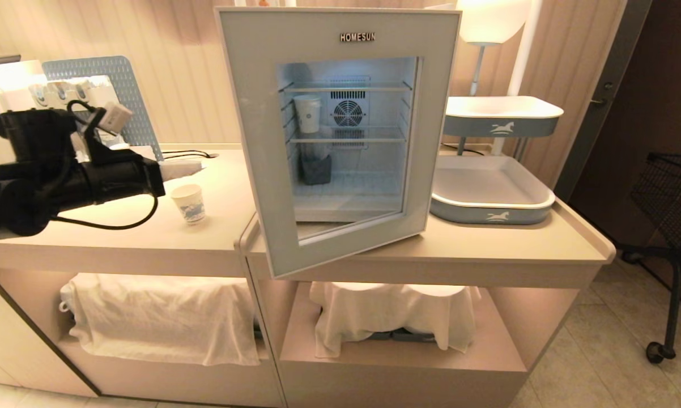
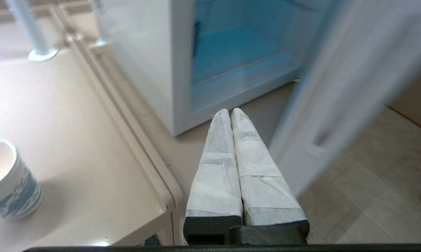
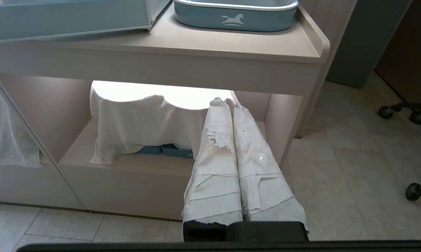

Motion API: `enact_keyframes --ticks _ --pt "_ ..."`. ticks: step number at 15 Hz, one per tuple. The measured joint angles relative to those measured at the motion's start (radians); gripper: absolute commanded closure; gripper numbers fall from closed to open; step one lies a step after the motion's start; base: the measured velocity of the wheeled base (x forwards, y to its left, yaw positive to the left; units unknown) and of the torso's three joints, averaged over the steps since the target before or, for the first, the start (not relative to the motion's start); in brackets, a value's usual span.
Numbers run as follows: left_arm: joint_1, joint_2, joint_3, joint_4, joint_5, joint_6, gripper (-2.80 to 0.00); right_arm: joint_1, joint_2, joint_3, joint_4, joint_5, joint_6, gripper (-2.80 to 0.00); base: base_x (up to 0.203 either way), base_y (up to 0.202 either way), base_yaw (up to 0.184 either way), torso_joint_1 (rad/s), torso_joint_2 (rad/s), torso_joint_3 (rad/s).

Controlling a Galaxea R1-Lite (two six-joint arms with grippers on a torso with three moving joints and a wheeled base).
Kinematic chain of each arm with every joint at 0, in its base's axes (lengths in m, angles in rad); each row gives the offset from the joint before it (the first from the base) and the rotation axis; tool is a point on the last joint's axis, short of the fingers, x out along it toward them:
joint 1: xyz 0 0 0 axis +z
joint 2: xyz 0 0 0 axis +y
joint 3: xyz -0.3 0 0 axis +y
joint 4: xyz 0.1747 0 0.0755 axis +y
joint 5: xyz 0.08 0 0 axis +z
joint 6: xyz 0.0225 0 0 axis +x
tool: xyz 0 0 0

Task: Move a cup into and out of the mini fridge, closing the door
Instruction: Open the freezer door

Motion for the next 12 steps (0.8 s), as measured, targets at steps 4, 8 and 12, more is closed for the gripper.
enact_keyframes --ticks 4,8,12 --pt "-0.119 0.105 -0.184 0.203 0.349 -0.033 0.00 0.001 0.000 0.000 0.000 0.000 0.000 0.00 0.000 0.000 0.000 0.000 0.00 0.000" --pt "-0.184 0.186 -0.270 0.215 0.429 -0.041 0.00 0.001 0.000 0.000 0.000 0.000 0.000 0.00 0.000 0.000 0.000 0.000 0.00 0.000" --pt "-0.257 0.221 -0.304 0.208 0.496 -0.144 0.00 0.001 0.000 0.000 0.000 0.000 0.000 0.00 0.000 0.000 0.000 0.000 0.00 0.000"
